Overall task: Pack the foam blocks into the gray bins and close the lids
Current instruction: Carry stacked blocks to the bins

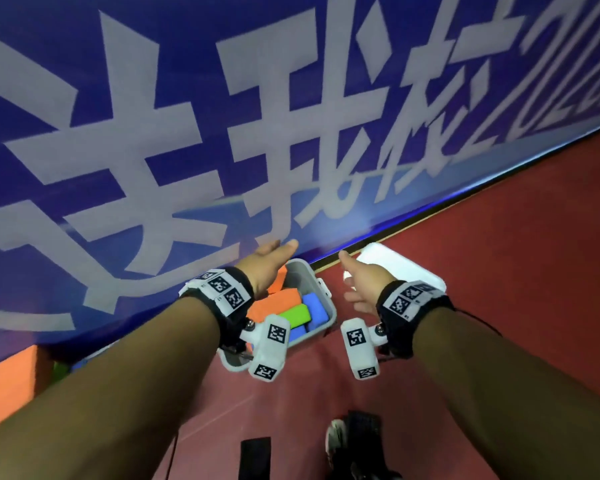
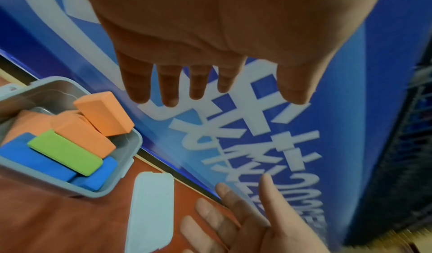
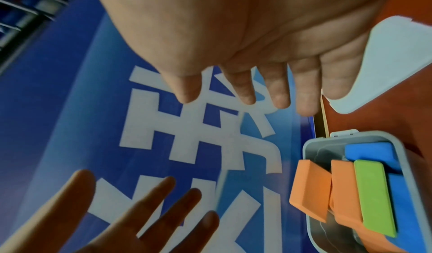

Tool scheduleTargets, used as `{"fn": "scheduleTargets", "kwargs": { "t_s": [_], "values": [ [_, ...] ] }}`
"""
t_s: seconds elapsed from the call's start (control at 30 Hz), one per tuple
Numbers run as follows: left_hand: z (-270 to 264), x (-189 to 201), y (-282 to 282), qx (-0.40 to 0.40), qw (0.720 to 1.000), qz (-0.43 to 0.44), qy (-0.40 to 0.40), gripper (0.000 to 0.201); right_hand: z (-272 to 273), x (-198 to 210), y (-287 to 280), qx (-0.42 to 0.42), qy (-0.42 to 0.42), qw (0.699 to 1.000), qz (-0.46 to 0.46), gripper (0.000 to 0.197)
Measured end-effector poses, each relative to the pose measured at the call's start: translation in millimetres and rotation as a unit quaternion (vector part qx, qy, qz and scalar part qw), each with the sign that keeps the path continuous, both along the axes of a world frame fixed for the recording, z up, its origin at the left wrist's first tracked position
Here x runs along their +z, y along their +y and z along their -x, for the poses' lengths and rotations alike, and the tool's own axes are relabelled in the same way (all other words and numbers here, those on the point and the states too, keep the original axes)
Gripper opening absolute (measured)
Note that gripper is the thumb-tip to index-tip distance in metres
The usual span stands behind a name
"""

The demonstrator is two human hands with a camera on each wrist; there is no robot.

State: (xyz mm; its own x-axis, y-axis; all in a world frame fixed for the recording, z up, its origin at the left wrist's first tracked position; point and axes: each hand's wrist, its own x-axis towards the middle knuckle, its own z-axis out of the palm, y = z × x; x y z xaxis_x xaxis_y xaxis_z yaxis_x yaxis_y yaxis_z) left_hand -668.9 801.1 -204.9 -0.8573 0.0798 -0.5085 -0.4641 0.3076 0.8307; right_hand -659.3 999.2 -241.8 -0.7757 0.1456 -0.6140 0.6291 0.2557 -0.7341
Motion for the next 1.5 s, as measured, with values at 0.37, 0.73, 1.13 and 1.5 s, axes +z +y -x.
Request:
{"fn": "scheduleTargets", "kwargs": {
  "t_s": [0.37,0.73,1.13,1.5],
  "values": [
    [-111,49,231,-0.24,0.969,0.014,0.057,0.101,-188,51,202,-0.19,0.085,0.977,-0.05,0.052],
    [-324,11,572,-0.461,0.886,-0.039,0.008,0.08,-482,15,481,-0.413,0.016,0.906,-0.094,0.053],
    [-393,-65,788,-0.572,0.819,0.042,-0.006,0.122,-605,-37,651,-0.538,-0.035,0.841,-0.044,0.064],
    [-399,-52,1003,-0.68,0.727,0.069,0.075,0.102,-612,-37,825,-0.606,-0.055,0.791,-0.065,0.07]
  ]
}}
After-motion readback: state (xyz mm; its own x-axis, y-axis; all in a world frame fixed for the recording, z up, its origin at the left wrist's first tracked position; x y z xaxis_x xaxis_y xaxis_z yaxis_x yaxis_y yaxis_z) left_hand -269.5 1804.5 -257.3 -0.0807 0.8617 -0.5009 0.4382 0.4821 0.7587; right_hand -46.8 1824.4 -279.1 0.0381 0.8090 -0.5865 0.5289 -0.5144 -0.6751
